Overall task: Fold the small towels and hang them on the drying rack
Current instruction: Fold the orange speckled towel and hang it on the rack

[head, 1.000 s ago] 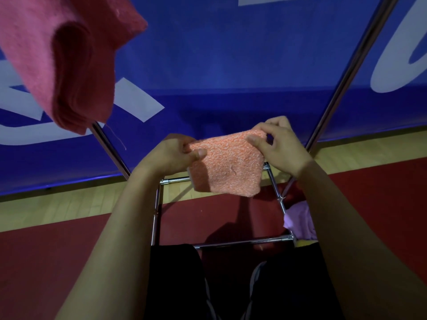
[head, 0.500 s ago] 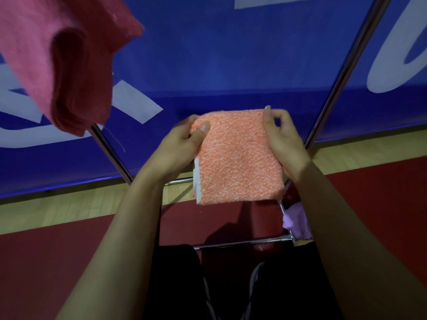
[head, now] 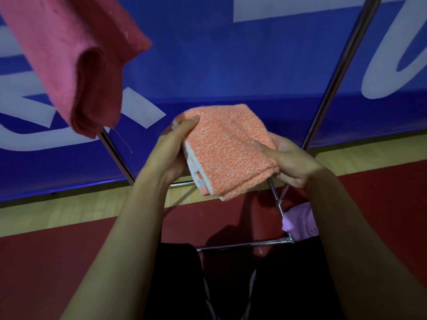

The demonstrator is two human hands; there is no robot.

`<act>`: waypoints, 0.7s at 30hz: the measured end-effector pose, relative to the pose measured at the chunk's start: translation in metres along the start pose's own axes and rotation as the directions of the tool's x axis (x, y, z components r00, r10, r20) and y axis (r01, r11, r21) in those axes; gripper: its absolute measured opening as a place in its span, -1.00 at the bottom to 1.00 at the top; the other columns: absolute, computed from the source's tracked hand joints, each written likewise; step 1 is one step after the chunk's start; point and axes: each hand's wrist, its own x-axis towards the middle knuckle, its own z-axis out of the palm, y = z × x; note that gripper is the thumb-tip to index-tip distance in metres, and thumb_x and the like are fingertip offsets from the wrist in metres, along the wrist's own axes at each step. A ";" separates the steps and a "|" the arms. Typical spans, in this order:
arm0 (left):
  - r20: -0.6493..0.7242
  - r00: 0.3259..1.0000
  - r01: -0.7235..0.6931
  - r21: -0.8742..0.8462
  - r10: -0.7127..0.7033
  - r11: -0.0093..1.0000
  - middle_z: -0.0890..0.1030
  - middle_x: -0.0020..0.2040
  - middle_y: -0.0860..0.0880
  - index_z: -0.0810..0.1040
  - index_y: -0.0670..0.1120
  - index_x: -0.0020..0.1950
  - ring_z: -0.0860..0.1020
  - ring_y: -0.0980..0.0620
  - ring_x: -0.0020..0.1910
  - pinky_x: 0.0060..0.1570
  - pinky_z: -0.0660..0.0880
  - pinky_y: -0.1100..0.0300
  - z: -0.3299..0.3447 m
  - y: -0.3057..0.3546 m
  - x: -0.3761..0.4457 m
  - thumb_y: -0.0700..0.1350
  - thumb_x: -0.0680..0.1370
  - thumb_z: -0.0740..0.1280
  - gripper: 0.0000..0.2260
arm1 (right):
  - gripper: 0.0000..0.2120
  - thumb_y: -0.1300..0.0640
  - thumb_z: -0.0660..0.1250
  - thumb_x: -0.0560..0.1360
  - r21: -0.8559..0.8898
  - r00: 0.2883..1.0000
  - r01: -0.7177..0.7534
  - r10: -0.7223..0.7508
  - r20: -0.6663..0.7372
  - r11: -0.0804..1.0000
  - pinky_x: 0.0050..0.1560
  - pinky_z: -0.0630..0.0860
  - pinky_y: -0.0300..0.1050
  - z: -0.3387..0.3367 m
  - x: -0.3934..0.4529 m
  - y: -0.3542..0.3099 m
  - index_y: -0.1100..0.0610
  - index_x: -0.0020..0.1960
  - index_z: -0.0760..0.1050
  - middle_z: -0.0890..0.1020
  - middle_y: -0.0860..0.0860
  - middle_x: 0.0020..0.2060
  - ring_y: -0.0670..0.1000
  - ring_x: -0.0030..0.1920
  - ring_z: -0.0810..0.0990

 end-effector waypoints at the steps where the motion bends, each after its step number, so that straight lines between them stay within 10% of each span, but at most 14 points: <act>1: 0.064 0.997 0.053 -0.058 -0.049 0.997 0.70 0.11 -0.14 0.55 -0.17 0.35 0.68 -0.12 0.15 0.15 0.61 -0.07 -0.001 -0.002 -0.002 -0.03 0.60 0.43 -0.62 | -0.54 0.04 0.33 0.61 -0.010 1.000 0.018 -0.018 -0.020 1.000 0.32 0.50 0.21 0.002 -0.003 -0.002 0.13 0.47 0.42 0.62 0.14 0.32 0.19 0.33 0.60; 9: 0.208 0.969 0.154 -0.074 -0.135 0.985 0.67 0.11 -0.20 0.55 -0.24 0.33 0.66 -0.14 0.11 0.13 0.63 -0.04 -0.018 -0.016 -0.044 -0.14 0.52 0.44 -0.59 | -0.63 -0.09 0.32 0.62 -0.250 1.000 0.022 -0.026 -0.014 0.968 -0.22 0.59 -0.23 0.015 -0.039 -0.014 0.06 0.36 0.54 0.74 -0.03 0.00 -0.06 -0.08 0.73; 14: 0.148 0.989 -0.020 0.105 0.005 0.994 0.72 0.04 -0.16 0.62 -0.23 0.24 0.69 -0.15 0.04 0.01 0.64 0.01 -0.006 0.003 -0.078 -0.16 0.46 0.53 -0.62 | -0.47 -0.43 0.25 0.52 -0.386 0.979 0.066 -0.134 -0.153 0.920 0.27 0.53 0.05 0.045 -0.040 -0.042 -0.06 0.23 0.61 0.71 -0.06 0.13 0.01 0.20 0.66; 21: 0.279 0.948 -0.232 0.274 0.154 0.933 0.60 0.00 -0.11 0.51 -0.12 0.23 0.56 -0.13 0.01 0.02 0.49 -0.03 0.015 0.052 -0.132 -0.07 0.50 0.46 -0.66 | -0.69 -0.30 0.22 0.61 -0.531 0.874 0.218 -0.405 -0.267 0.819 0.02 0.54 0.10 0.091 -0.032 -0.098 -0.07 0.03 0.46 0.68 0.02 -0.10 0.03 -0.05 0.64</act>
